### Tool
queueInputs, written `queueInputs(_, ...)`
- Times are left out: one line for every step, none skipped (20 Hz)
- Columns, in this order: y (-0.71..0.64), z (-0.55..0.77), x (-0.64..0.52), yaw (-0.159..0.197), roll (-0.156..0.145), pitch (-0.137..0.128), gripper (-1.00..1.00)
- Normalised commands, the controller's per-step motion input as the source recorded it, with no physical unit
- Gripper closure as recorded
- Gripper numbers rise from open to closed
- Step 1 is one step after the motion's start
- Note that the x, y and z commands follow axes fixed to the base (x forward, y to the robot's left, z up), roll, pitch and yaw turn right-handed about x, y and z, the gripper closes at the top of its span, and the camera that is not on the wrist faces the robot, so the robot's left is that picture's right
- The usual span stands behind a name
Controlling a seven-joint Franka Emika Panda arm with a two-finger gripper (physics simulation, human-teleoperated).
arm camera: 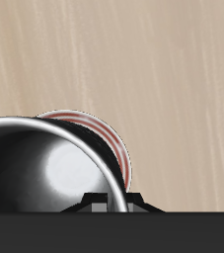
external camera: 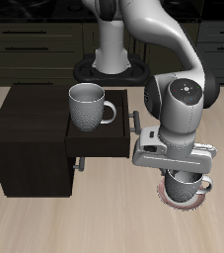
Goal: Place the porcelain mug that is on the plate onto the nearest plate relative to the robot
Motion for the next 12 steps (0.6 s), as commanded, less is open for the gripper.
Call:
queueInputs(0.08,0.14,0.01,-0.044,0.018,-0.013,1.0)
queueInputs(0.1,0.22,-0.05,-0.059,-0.001,-0.013,1.0)
queueInputs(0.1,0.11,-0.21,-0.025,0.017,-0.017,1.0)
queueInputs(0.26,0.48,-0.2,-0.019,0.068,-0.074,1.0)
queueInputs(0.08,0.29,-0.22,0.0,0.01,-0.044,1.0)
queueInputs(0.07,0.39,-0.17,-0.045,0.019,-0.043,1.0)
queueInputs(0.06,0.4,-0.2,-0.008,-0.001,-0.045,1.0)
queueInputs(0.05,0.43,-0.24,0.004,0.018,-0.055,1.0)
queueInputs(0.05,0.38,-0.17,-0.009,0.048,-0.066,1.0)
queueInputs(0.02,0.59,-0.27,-0.033,0.005,-0.062,1.0)
queueInputs(-0.01,0.54,-0.27,0.002,-0.006,-0.076,1.0)
queueInputs(-0.03,0.15,-0.09,-0.012,0.0,-0.019,1.0)
